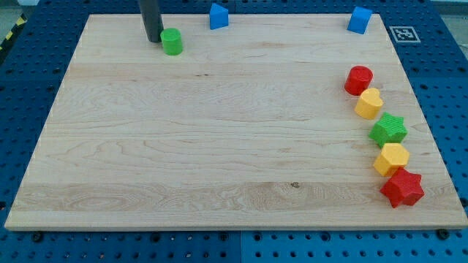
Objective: Move the green circle on top of the red circle
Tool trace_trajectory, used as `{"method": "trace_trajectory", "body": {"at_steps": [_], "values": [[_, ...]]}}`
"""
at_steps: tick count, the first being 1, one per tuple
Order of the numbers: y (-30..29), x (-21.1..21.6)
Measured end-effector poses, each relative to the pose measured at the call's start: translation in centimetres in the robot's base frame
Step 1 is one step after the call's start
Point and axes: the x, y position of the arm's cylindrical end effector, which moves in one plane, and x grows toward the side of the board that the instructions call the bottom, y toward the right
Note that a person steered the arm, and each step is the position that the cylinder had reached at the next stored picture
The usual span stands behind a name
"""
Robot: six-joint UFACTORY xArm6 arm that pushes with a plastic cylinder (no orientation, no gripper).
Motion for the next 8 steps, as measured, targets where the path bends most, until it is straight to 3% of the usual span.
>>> {"method": "trace_trajectory", "body": {"at_steps": [4,8], "values": [[1.7,2.0],[18.4,2.5]]}}
